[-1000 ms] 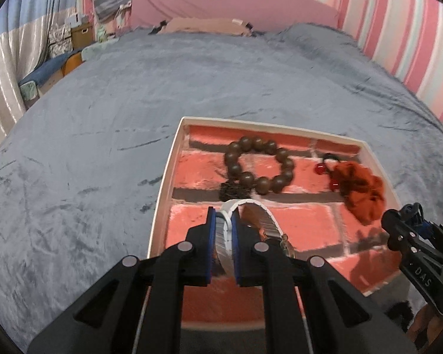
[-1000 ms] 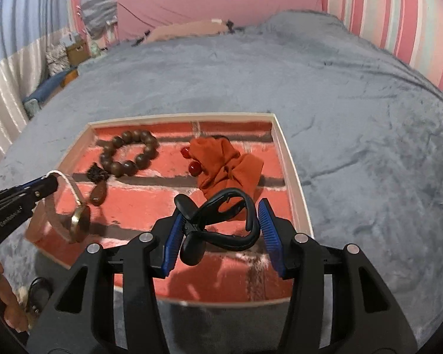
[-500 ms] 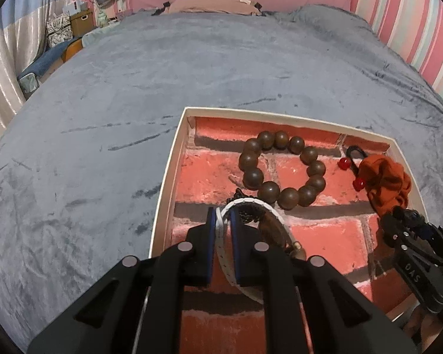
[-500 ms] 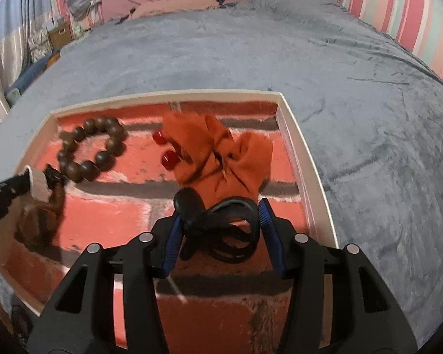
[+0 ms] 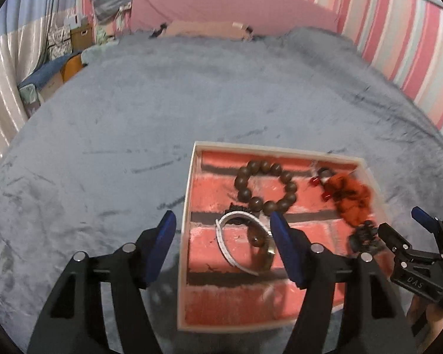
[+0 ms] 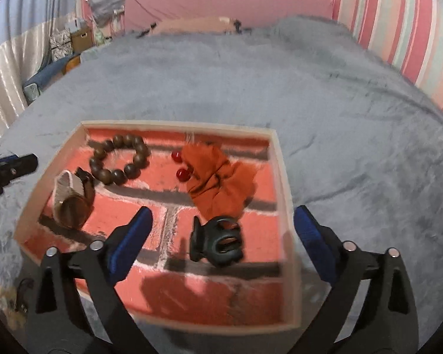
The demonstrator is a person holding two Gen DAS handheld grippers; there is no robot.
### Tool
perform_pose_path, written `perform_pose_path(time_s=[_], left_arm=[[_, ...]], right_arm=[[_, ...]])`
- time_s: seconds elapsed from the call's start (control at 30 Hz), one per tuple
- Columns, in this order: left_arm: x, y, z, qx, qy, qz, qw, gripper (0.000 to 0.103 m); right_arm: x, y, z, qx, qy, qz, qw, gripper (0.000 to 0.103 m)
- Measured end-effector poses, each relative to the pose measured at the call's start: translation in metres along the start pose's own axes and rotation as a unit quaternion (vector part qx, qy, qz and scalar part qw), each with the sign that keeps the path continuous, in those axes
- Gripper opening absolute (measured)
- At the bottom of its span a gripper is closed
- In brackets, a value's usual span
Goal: Organize jewelry
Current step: 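Carry the watch and clip into the tray and open both tools, then withdraw both tools from the tray toward the remaining jewelry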
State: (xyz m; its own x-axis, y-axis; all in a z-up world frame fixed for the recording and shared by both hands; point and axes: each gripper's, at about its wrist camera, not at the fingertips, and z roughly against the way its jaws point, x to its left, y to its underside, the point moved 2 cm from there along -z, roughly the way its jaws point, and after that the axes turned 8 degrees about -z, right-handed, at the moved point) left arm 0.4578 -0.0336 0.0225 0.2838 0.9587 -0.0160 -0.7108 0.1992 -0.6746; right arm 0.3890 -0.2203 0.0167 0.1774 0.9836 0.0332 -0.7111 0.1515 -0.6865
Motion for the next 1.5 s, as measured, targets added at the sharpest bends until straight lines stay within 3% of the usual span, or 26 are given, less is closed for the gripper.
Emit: perform_pose_path(time_s=[0.13,0.4,0.7,0.9,1.03,1.37,1.5], left_arm=[[0.019,0.003,0.050,-0.047,-0.009,0.003,0.9988,0.086],[0.045,0.044,0.116,-0.078,-0.025,-0.003,0.9966,0.092],[0.062,0.111,0.136,-0.064,-0.038,0.001,0.9972,0.092],[0.060,0.147,0.137,-0.056,-0.034,-0.003,0.9978,0.092],[0.058,0.172,0.122,-0.037,-0.025,-0.002,0.9990,0.092],[0.059,0.202,0.105,-0.011,-0.005,0.001,0.9999,0.092],[0.054,0.208,0.093,-0.001,-0.012,-0.020,0.9997,0.092]], right_arm=[[-0.011,-0.003,0.047,-0.039,-0.002,0.007,0.999,0.099],[-0.009,0.023,0.104,-0.079,0.003,0.009,0.997,0.099],[-0.005,0.068,0.127,-0.085,-0.006,-0.011,0.996,0.099],[0.013,0.094,0.126,-0.074,-0.016,-0.022,0.997,0.099],[0.043,0.120,0.109,-0.044,-0.029,-0.005,0.999,0.099],[0.088,0.153,0.066,0.010,-0.023,0.025,0.999,0.097],[0.090,0.156,0.055,0.028,-0.016,0.029,0.999,0.090]])
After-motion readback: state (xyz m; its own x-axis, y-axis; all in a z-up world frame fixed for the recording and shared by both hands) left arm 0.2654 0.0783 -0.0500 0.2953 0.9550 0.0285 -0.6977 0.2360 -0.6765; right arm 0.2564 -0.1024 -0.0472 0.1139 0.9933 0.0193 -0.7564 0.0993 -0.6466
